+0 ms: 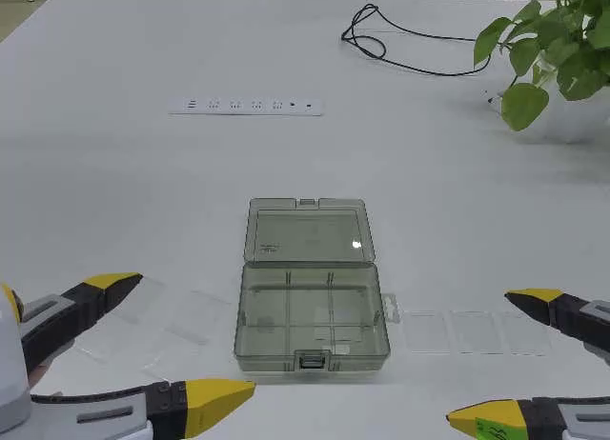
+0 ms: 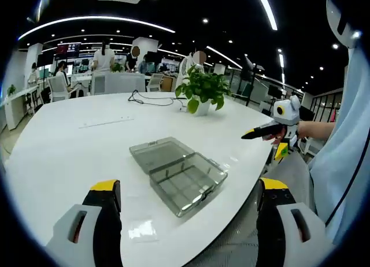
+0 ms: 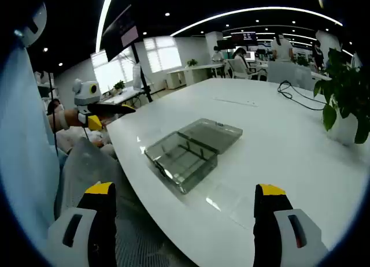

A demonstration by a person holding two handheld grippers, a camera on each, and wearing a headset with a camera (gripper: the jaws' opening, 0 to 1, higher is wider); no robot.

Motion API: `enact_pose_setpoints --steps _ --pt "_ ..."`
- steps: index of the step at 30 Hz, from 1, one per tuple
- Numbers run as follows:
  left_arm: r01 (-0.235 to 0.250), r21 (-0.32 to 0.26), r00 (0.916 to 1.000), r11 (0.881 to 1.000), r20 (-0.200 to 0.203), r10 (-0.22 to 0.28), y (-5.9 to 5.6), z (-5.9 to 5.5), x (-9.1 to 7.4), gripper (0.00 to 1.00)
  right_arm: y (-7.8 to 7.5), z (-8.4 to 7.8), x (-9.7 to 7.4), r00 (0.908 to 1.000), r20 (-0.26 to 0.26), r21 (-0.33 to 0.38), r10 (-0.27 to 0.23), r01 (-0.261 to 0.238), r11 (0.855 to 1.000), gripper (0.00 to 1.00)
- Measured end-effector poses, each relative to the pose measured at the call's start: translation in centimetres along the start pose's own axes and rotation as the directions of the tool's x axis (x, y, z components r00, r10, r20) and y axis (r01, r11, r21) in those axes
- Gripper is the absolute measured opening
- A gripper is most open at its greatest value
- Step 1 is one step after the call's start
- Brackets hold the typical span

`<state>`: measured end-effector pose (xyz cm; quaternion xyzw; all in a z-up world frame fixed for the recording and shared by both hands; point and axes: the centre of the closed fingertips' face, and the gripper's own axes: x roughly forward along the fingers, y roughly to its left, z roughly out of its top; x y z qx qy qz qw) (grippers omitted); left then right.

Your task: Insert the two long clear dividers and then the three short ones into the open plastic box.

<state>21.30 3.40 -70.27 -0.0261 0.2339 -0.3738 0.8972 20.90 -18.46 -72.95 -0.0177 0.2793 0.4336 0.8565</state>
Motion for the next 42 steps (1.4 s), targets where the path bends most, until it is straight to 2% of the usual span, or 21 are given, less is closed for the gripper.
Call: enact_pose_setpoints --steps 11,17,22,27,33,42 --pt "0.006 0.02 0.9998 1.0 -0.017 -0.005 -0.2 0.0 0.2 0.99 0.0 -0.2 -0.3 0.9998 -0.02 -0.017 0.006 -0.007 1.0 1.0" --pt "0.002 0.022 0.9999 1.0 -0.01 -0.002 0.0 0.1 0.1 0.99 -0.6 0.1 -0.7 0.9998 -0.018 -0.028 -0.006 0.006 1.0 1.0" --pt "0.001 0.02 1.0 1.0 -0.004 -0.001 0.0 0.1 0.0 0.99 -0.2 0.3 -0.6 0.9998 -0.016 -0.036 -0.009 0.008 0.999 1.0" --pt "0.0 0.023 1.0 1.0 -0.007 0.0 0.1 -0.1 0.0 0.99 0.7 -0.5 0.1 0.9987 -0.051 -0.077 0.003 -0.007 0.997 1.0" --pt "-0.004 0.023 1.0 1.0 -0.001 0.004 0.3 0.0 0.0 0.99 1.3 -1.2 0.4 0.9976 -0.068 -0.074 0.017 -0.022 0.997 1.0" --pt "-0.006 0.015 1.0 1.0 -0.004 0.006 0.5 -0.2 0.1 0.99 0.5 -1.5 0.0 0.9977 -0.067 -0.066 0.007 -0.012 0.998 1.0"
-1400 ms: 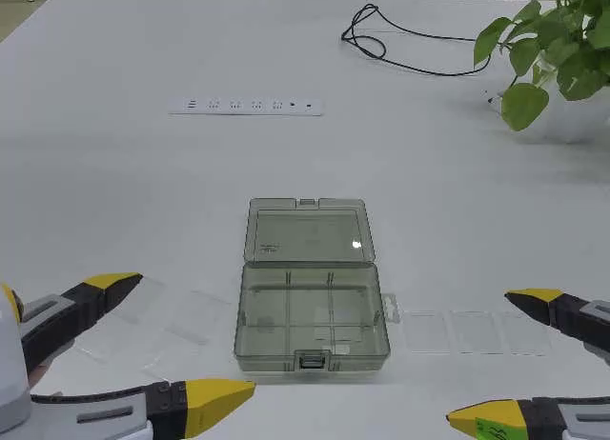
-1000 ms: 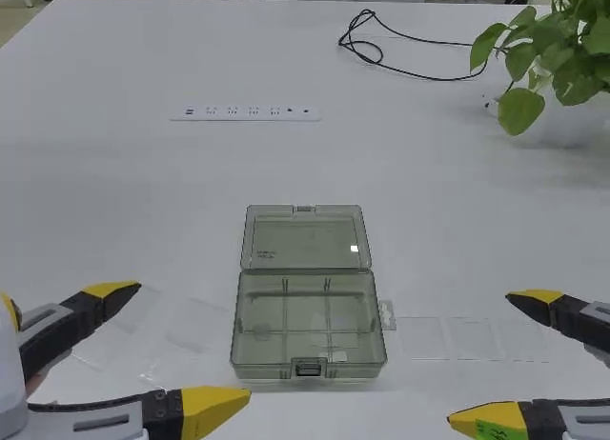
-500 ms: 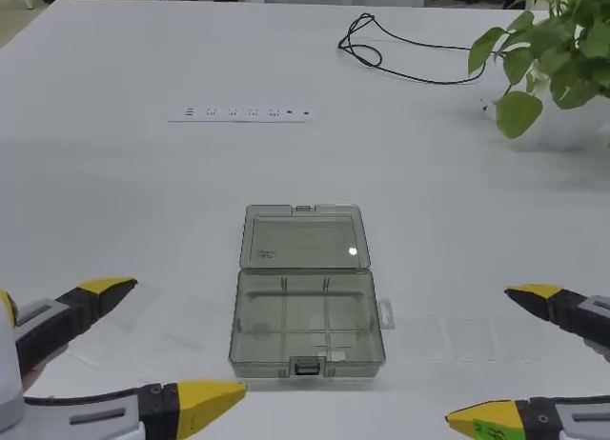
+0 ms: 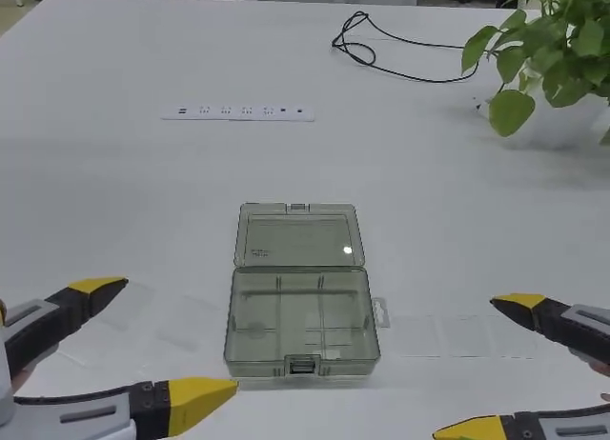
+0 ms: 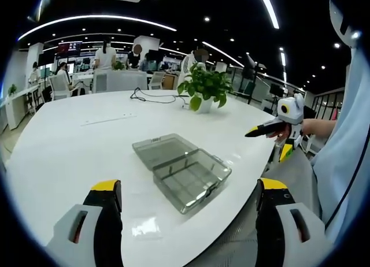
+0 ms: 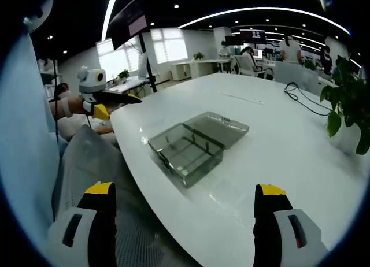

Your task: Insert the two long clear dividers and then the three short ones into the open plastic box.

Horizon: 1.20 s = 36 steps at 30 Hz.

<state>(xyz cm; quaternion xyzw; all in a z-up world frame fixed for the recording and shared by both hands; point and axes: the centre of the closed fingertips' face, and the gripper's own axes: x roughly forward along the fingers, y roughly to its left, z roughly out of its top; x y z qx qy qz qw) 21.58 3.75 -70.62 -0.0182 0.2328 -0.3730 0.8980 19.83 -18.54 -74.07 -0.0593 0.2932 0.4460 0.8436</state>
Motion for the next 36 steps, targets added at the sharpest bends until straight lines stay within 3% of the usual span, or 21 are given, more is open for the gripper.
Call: enact_pose_setpoints --steps 22,36 --pt "-0.005 -0.01 1.0 1.0 -0.004 0.005 0.3 -0.2 -0.1 0.99 -1.1 -0.3 -0.1 0.9999 -0.007 0.007 -0.012 0.012 1.0 1.0" --pt "-0.015 -0.01 0.9999 1.0 -0.004 0.015 0.7 -0.1 -0.4 0.99 -0.6 0.3 0.1 0.9999 -0.012 0.0 -0.012 0.012 1.0 1.0"
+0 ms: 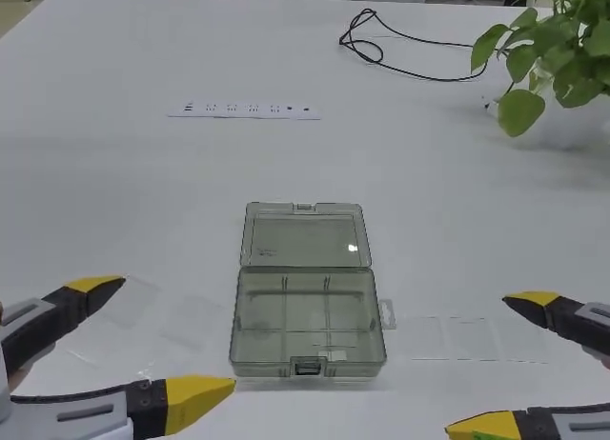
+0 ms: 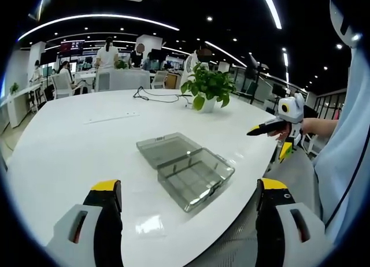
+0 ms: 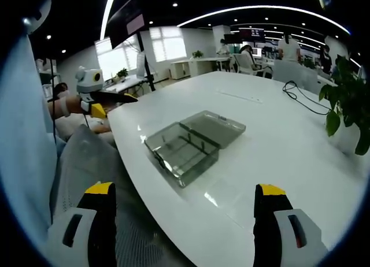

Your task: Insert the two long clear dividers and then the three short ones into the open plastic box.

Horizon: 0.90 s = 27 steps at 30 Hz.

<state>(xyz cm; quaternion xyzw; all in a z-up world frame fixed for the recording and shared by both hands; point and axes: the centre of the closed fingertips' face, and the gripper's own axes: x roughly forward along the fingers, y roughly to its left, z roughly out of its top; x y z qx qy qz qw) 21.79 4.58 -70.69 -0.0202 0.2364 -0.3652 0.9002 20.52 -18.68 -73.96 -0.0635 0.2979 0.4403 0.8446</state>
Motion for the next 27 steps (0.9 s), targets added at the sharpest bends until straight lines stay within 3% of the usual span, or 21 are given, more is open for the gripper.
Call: enact_pose_setpoints --steps 16,27 --pt "-0.009 0.022 0.9999 1.0 -0.004 0.009 0.3 0.0 -0.4 0.99 -0.4 0.5 -0.3 0.9996 0.017 -0.011 -0.024 0.024 1.0 1.0" --pt "-0.024 0.011 0.9991 1.0 -0.036 0.024 0.8 -1.1 -0.2 0.99 -0.9 0.7 -0.5 0.9994 0.019 -0.019 -0.031 0.031 0.999 1.0"
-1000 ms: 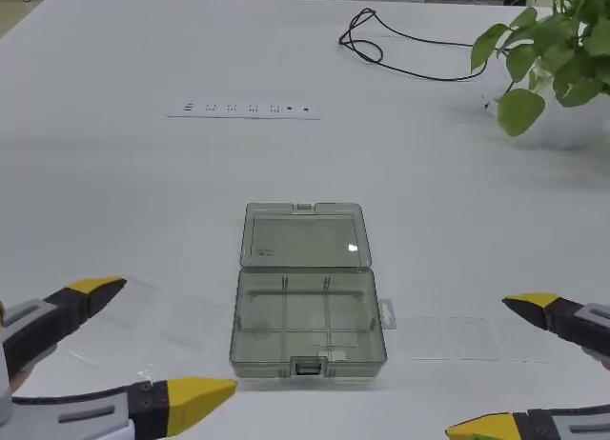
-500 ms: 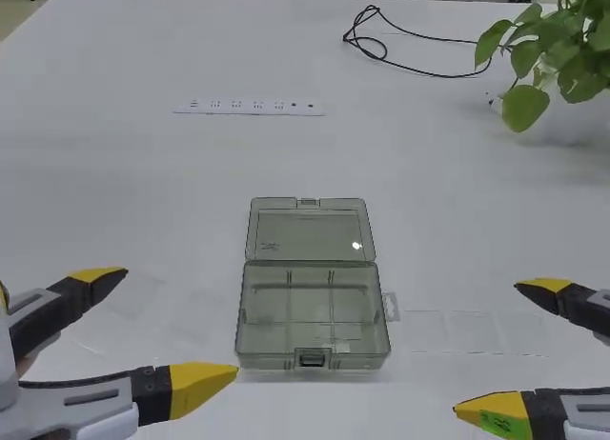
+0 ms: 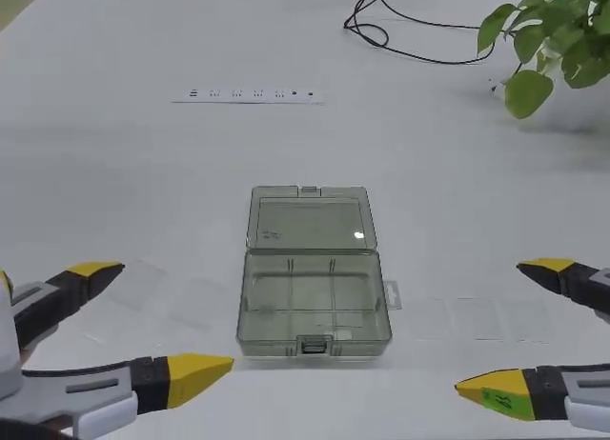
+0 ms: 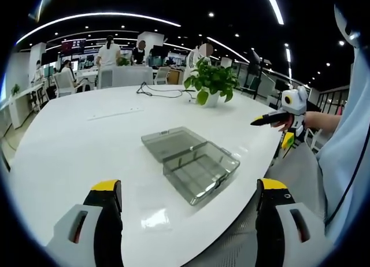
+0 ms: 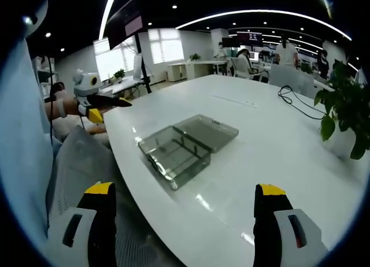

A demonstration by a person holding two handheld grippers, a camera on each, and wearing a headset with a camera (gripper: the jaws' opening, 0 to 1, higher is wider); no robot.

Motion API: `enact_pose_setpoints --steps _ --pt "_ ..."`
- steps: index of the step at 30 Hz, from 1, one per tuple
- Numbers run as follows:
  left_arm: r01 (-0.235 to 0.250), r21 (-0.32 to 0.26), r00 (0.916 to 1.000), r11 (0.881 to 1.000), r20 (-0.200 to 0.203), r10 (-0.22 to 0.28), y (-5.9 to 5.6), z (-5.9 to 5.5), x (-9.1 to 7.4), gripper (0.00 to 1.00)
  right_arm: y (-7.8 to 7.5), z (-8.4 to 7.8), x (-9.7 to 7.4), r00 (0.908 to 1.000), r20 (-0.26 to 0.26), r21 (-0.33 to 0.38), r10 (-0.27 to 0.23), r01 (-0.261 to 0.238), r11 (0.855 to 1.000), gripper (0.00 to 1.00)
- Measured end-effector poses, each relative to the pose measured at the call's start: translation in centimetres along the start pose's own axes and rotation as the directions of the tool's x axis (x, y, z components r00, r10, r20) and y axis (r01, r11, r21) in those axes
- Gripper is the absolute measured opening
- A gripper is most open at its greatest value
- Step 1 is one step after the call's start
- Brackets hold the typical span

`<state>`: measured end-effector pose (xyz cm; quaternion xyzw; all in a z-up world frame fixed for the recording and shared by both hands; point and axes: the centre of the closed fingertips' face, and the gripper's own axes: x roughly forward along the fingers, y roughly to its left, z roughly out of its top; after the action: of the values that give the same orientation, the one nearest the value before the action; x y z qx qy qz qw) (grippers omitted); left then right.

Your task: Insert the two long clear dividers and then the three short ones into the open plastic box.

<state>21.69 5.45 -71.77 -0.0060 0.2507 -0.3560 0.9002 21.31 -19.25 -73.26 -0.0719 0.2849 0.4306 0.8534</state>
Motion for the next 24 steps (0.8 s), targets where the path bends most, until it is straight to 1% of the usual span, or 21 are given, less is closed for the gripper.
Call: enact_pose_setpoints --steps 1,4,6,8,9,10,11,12,13,15,18,21,23,24 --pt "-0.002 -0.002 0.9999 1.0 -0.011 0.002 0.1 -0.2 0.1 0.99 0.0 0.0 0.0 1.0 0.001 0.0 0.0 0.0 1.0 1.0" --pt "-0.009 0.022 0.998 1.0 -0.062 0.01 0.3 -1.1 0.4 0.99 -0.1 0.1 0.0 1.0 0.004 -0.001 -0.001 0.001 1.0 1.0" --pt "-0.011 0.019 0.9975 1.0 -0.07 0.013 0.5 -1.2 0.7 0.98 0.0 0.1 0.1 1.0 0.004 -0.002 0.002 -0.002 1.0 1.0" --pt "-0.021 0.015 0.9958 1.0 -0.089 0.022 0.7 -1.6 0.8 0.97 0.0 0.0 0.1 1.0 0.002 -0.002 0.006 -0.006 1.0 1.0" --pt "-0.024 0.013 0.9939 1.0 -0.108 0.025 0.9 -1.9 0.9 0.96 0.1 0.0 0.1 1.0 0.003 -0.002 0.007 -0.007 1.0 1.0" --pt "-0.024 0.011 0.9935 1.0 -0.111 0.025 0.9 -1.9 0.9 0.95 0.1 0.0 0.1 1.0 0.003 -0.001 0.01 -0.01 1.0 1.0" --pt "-0.029 0.009 0.9912 1.0 -0.129 0.03 1.1 -2.2 1.0 0.95 0.1 0.0 0.1 0.9999 0.003 0.0 0.01 -0.01 1.0 1.0" --pt "-0.029 0.006 0.9903 1.0 -0.136 0.029 1.2 -2.4 1.0 0.94 0.1 -0.1 0.1 0.9999 0.004 0.001 0.011 -0.011 1.0 1.0" --pt "-0.031 0.003 0.9874 1.0 -0.155 0.031 1.3 -2.7 1.1 0.94 0.2 -0.1 0.1 0.9999 0.003 0.003 0.012 -0.012 1.0 1.0" --pt "-0.042 0.021 0.9828 0.999 -0.179 0.045 1.6 -3.1 1.2 0.91 0.2 -0.2 0.1 0.9999 0.0 0.002 0.012 -0.012 1.0 1.0" --pt "-0.044 0.032 0.9807 0.999 -0.189 0.049 1.9 -3.3 1.4 0.87 0.3 -0.3 0.0 0.9999 0.002 0.006 0.016 -0.016 1.0 1.0" --pt "-0.057 0.037 0.976 0.998 -0.208 0.064 2.3 -3.7 1.7 0.83 0.4 -0.3 0.0 0.9998 0.004 0.008 0.017 -0.017 1.0 1.0" --pt "-0.06 0.03 0.971 0.998 -0.23 0.065 2.5 -4.2 1.9 0.83 0.5 -0.4 0.1 0.9998 0.005 0.01 0.02 -0.02 1.0 1.0" --pt "-0.066 0.031 0.9667 0.997 -0.246 0.071 2.7 -4.6 2.0 0.81 0.6 -0.5 0.1 0.9998 0.004 0.011 0.021 -0.021 1.0 1.0"
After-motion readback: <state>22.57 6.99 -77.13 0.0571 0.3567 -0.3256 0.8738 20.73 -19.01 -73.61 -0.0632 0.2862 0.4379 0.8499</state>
